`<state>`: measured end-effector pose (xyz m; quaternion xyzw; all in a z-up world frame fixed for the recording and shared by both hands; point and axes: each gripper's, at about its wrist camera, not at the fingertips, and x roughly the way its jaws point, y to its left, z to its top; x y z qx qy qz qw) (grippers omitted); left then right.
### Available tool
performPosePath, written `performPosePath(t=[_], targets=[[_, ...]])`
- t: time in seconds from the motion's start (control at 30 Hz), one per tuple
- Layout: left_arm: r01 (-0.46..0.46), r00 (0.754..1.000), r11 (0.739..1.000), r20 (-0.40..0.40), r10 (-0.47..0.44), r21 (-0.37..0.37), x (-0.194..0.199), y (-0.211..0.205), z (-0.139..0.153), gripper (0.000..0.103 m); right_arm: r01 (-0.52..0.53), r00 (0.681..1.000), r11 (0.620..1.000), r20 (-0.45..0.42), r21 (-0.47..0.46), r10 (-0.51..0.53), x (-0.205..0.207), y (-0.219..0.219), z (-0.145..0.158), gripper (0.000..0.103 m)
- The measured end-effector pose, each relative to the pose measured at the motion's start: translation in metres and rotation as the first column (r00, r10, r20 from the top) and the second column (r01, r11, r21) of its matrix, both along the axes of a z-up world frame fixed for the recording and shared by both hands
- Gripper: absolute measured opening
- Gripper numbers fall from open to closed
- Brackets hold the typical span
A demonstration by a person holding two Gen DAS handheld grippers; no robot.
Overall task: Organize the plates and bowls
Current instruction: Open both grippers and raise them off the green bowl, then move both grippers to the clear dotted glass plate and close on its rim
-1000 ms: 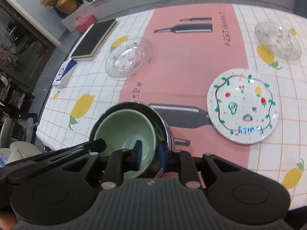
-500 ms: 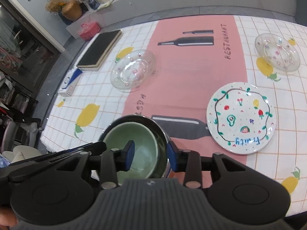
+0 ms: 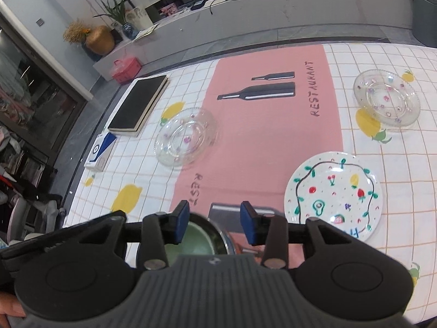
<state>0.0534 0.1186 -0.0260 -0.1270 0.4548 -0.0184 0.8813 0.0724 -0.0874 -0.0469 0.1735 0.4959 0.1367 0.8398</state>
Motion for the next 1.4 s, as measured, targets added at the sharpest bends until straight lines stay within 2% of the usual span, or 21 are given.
performPosePath(t=[0.27, 0.5, 0.6, 0.7, 0.77, 0.87, 0.93, 1.0, 1.1, 1.2, 1.23, 1.3, 1.4], targets=[[-0.014, 0.997, 0.999, 0.077, 0.017, -0.033, 0.033, 0.017, 0.0, 0.023, -0.027, 1.0, 0.999, 0.001, 0.026, 0.027, 0.035, 0.019, -0.012, 0.042], [-0.018, 0.995, 1.0, 0.093, 0.019, -0.018, 0.06, 0.029, -0.012, 0.025, -0.113, 0.993, 0.993, 0.031, -0.035, 0.114, 0.065, 0.047, -0.028, 0.042], [-0.044, 0.99, 0.999, 0.135, 0.042, 0.013, 0.068, 0.034, -0.019, 0.025, -0.148, 0.988, 0.988, 0.046, -0.045, 0.15, 0.077, 0.056, -0.037, 0.042], [-0.052, 0.985, 0.997, 0.165, 0.042, 0.062, 0.075, 0.038, -0.027, 0.025, -0.169, 0.981, 0.98, 0.083, -0.107, 0.178, 0.086, 0.066, -0.042, 0.042], [-0.038, 0.985, 0.997, 0.169, 0.026, 0.064, 0.081, 0.042, -0.032, 0.025, -0.179, 0.976, 0.975, 0.102, -0.135, 0.194, 0.093, 0.07, -0.044, 0.042], [-0.052, 0.988, 0.998, 0.146, 0.046, 0.038, 0.091, 0.051, -0.041, 0.029, -0.18, 0.972, 0.971, 0.121, -0.157, 0.199, 0.105, 0.075, -0.048, 0.041], [-0.046, 0.987, 0.999, 0.152, 0.049, -0.025, 0.096, 0.06, -0.046, 0.043, -0.167, 0.971, 0.971, 0.14, -0.172, 0.192, 0.114, 0.078, -0.051, 0.041], [-0.054, 0.989, 0.994, 0.131, 0.067, -0.096, 0.101, 0.069, -0.052, 0.051, -0.161, 0.97, 0.969, 0.151, -0.186, 0.19, 0.122, 0.08, -0.055, 0.041], [-0.093, 0.988, 0.992, 0.112, 0.103, -0.09, 0.109, 0.075, -0.057, 0.054, -0.15, 0.969, 0.968, 0.165, -0.203, 0.185, 0.136, 0.083, -0.061, 0.041], [-0.109, 0.985, 0.993, 0.131, 0.113, -0.033, 0.118, 0.079, -0.063, 0.051, -0.158, 0.968, 0.958, 0.156, -0.238, 0.198, 0.151, 0.089, -0.069, 0.041], [-0.115, 0.985, 0.993, 0.13, 0.117, -0.024, 0.122, 0.082, -0.066, 0.039, -0.158, 0.967, 0.958, 0.158, -0.237, 0.199, 0.155, 0.09, -0.07, 0.041], [-0.134, 0.983, 0.99, 0.124, 0.137, -0.036, 0.128, 0.089, -0.071, 0.03, -0.16, 0.966, 0.959, 0.164, -0.234, 0.201, 0.161, 0.092, -0.074, 0.041], [-0.157, 0.978, 0.987, 0.13, 0.161, -0.04, 0.137, 0.098, -0.079, 0.029, -0.155, 0.966, 0.961, 0.17, -0.229, 0.196, 0.17, 0.095, -0.079, 0.041]])
